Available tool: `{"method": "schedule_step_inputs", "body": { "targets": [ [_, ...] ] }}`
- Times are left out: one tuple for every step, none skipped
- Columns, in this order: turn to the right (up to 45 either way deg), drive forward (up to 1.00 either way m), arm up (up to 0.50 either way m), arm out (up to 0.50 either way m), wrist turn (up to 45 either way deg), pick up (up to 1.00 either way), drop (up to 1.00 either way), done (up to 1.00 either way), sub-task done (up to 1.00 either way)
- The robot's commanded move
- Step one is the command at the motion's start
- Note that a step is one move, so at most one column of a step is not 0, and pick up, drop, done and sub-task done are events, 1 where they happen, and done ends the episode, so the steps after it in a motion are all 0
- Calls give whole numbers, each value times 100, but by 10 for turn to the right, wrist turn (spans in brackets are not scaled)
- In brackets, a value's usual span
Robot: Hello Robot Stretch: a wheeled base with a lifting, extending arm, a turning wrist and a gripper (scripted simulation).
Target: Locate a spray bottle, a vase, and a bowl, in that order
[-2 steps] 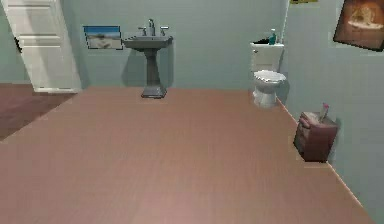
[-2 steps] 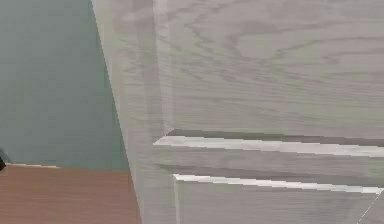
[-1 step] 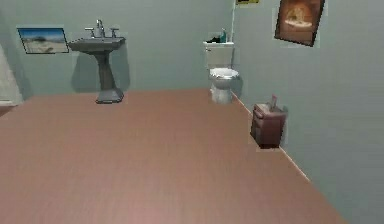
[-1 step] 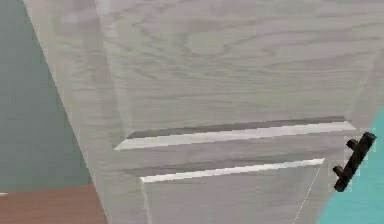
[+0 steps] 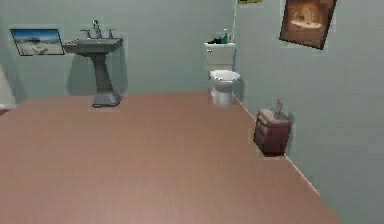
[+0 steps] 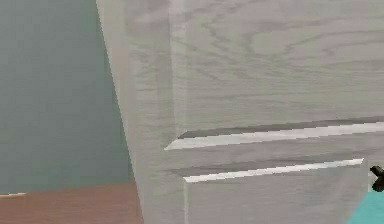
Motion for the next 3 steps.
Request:
{"method": "schedule_step_inputs", "body": {
  "targets": [
    [-450,0,0,0,0,0,0,0,0],
    [-60,0,0,0,0,0,0,0,0],
    [0,100,0,0,0,0,0,0,0]
  ]
}}
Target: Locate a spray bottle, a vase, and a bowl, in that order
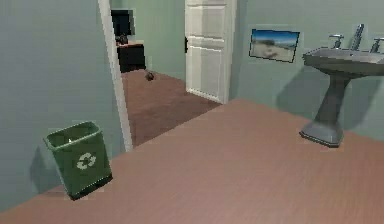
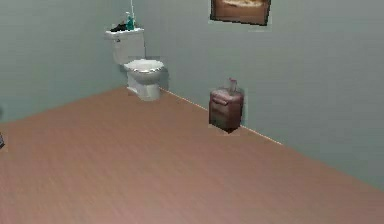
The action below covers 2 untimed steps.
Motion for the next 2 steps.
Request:
{"method": "schedule_step_inputs", "body": {
  "targets": [
    [0,100,0,0,0,0,0,0,0],
    [0,100,0,0,0,0,0,0,0]
  ]
}}
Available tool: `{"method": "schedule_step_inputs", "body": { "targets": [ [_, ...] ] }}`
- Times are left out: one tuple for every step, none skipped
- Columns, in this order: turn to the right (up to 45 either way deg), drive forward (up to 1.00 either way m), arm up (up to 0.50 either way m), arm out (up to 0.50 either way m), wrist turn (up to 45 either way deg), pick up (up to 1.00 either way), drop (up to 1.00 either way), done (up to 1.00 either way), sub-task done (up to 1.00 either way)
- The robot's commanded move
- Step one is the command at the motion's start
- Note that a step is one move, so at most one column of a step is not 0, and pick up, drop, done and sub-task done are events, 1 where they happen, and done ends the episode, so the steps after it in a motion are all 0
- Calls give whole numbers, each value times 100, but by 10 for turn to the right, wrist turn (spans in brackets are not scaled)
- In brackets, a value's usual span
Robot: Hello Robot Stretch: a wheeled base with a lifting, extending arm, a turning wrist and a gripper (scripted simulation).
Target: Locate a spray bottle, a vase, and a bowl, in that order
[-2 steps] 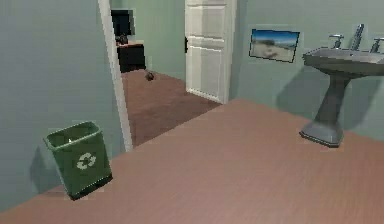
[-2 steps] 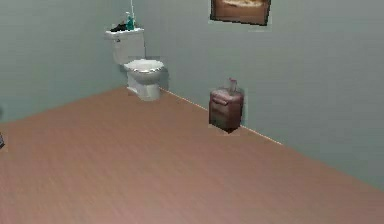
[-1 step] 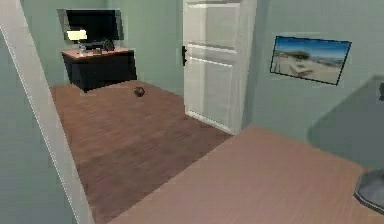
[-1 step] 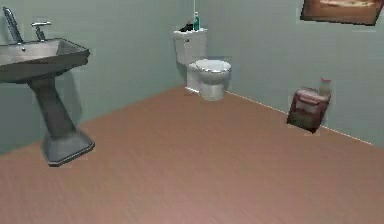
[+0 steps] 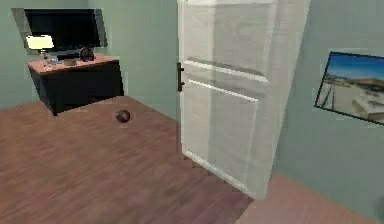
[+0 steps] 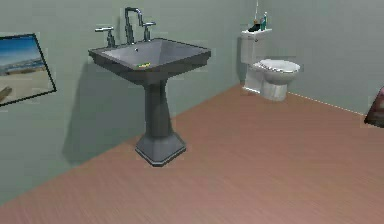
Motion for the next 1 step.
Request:
{"method": "schedule_step_inputs", "body": {
  "targets": [
    [0,20,0,0,0,0,0,0,0]
  ]
}}
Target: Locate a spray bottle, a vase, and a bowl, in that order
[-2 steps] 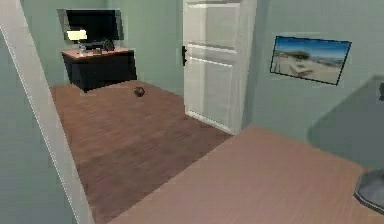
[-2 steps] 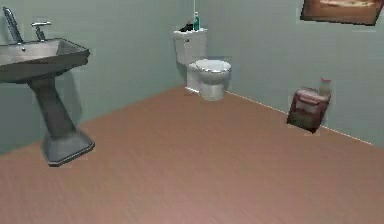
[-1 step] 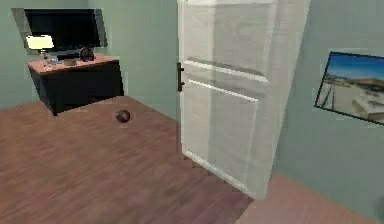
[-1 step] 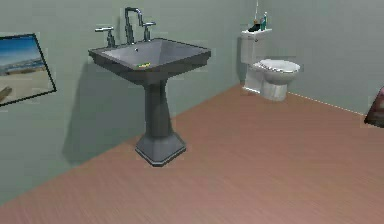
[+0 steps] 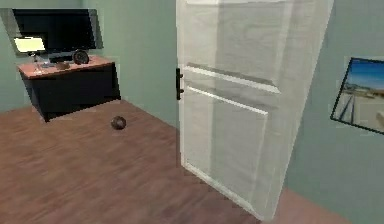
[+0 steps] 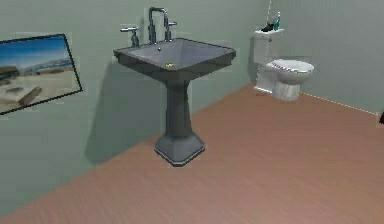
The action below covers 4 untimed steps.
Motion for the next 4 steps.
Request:
{"method": "schedule_step_inputs", "body": {
  "targets": [
    [-330,0,0,0,0,0,0,0,0],
    [-30,0,0,0,0,0,0,0,0],
    [0,100,0,0,0,0,0,0,0],
    [0,100,0,0,0,0,0,0,0]
  ]
}}
